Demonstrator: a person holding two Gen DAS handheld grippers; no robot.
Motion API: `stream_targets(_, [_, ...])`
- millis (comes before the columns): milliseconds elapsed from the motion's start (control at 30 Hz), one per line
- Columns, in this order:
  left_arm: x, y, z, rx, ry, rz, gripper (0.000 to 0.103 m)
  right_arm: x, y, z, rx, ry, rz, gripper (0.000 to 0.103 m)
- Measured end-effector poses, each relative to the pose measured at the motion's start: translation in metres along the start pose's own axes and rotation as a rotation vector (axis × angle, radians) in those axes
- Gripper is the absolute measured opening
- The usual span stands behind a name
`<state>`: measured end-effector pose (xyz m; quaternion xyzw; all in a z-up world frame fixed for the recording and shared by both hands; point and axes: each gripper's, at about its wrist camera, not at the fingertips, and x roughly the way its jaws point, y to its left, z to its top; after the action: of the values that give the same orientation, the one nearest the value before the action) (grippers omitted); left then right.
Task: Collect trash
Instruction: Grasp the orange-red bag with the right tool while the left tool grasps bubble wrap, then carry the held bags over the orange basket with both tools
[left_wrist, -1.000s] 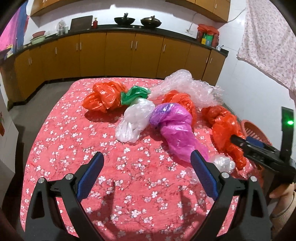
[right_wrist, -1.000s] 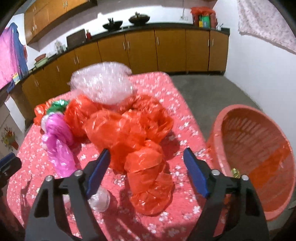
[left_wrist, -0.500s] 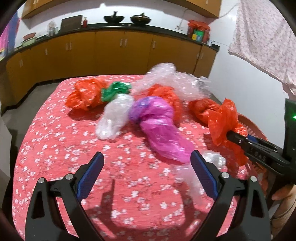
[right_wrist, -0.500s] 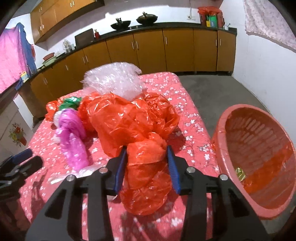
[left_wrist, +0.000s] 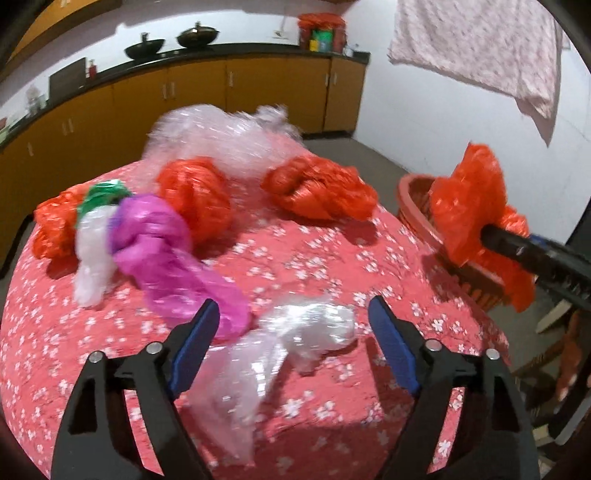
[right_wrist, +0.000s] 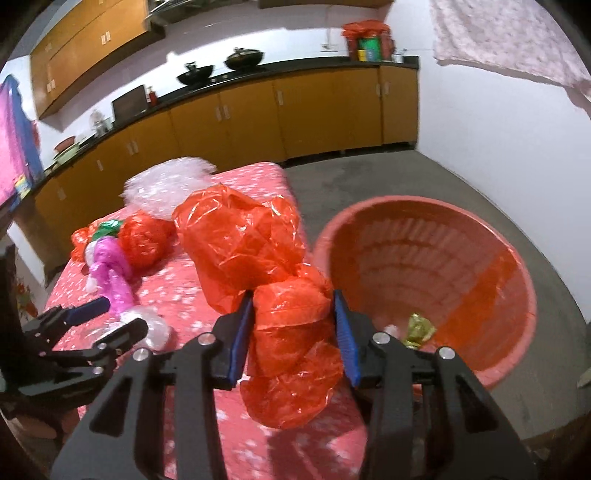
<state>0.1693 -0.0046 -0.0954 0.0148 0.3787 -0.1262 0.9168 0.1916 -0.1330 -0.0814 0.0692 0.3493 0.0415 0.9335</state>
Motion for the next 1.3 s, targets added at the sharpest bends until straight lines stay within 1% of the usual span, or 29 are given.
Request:
stream_targets(167, [0.015,-0.006,-0.002,0.000,0.045,-0.019,0.072,-0.002,-0.015,-0.002,0.027,0.006,-0.017,0.041])
stream_targets(300, [0.019,-0.006,-0.003,-0.002,0.064,-0.037,0.059,-0.001,-0.012,-0.004,0.032,0.010,-0.018,0.041])
stream_targets(333, [0.018,-0.006,-0.003,-0.006,0.066,-0.044,0.057,-0.001,-0.010,-0.004,0.033,0.011,-0.018,0.041])
stream_targets(400, [0.016,-0.006,-0.004,-0.010,0.062,-0.046,0.056,0.000,-0.009,-0.005,0.032,0.013,-0.016,0.041])
stream_targets(500, [0.011,-0.008,-0.007,-0.018,0.064,-0.045,0.056,0.001,-0.009,-0.005,0.036,0.016,-0.012,0.041])
stream_targets(567, [0.008,-0.012,-0.011,-0.009,0.062,-0.032,0.060,0.001,-0.009,-0.006,0.042,0.017,-0.007,0.041])
stream_targets(733, [0.010,-0.020,-0.014,-0.007,0.076,-0.044,0.060,-0.001,-0.014,-0.005,0.050,0.014,-0.007,0.041])
stream_targets(800, [0.011,-0.024,-0.016,-0.001,0.081,-0.044,0.057,-0.002,-0.015,-0.005,0.052,0.011,-0.009,0.041])
stream_targets(833, [0.012,-0.025,-0.017,0.005,0.083,-0.044,0.053,-0.003,-0.016,-0.004,0.053,0.009,-0.011,0.041])
stream_targets(867, [0.012,-0.025,-0.017,0.007,0.080,-0.046,0.049,-0.004,-0.016,-0.005,0.054,0.007,-0.012,0.041])
stream_targets(967, [0.010,-0.024,-0.015,0.000,0.070,-0.051,0.041,-0.007,-0.018,-0.005,0.059,0.000,-0.014,0.041])
stream_targets(1133, [0.005,-0.026,-0.005,0.000,0.044,-0.046,0.036,-0.013,-0.021,-0.004,0.069,-0.015,-0.016,0.041])
stream_targets(1300, [-0.001,-0.032,0.010,-0.001,0.004,-0.055,0.034,-0.021,-0.029,-0.004,0.086,-0.031,-0.027,0.041])
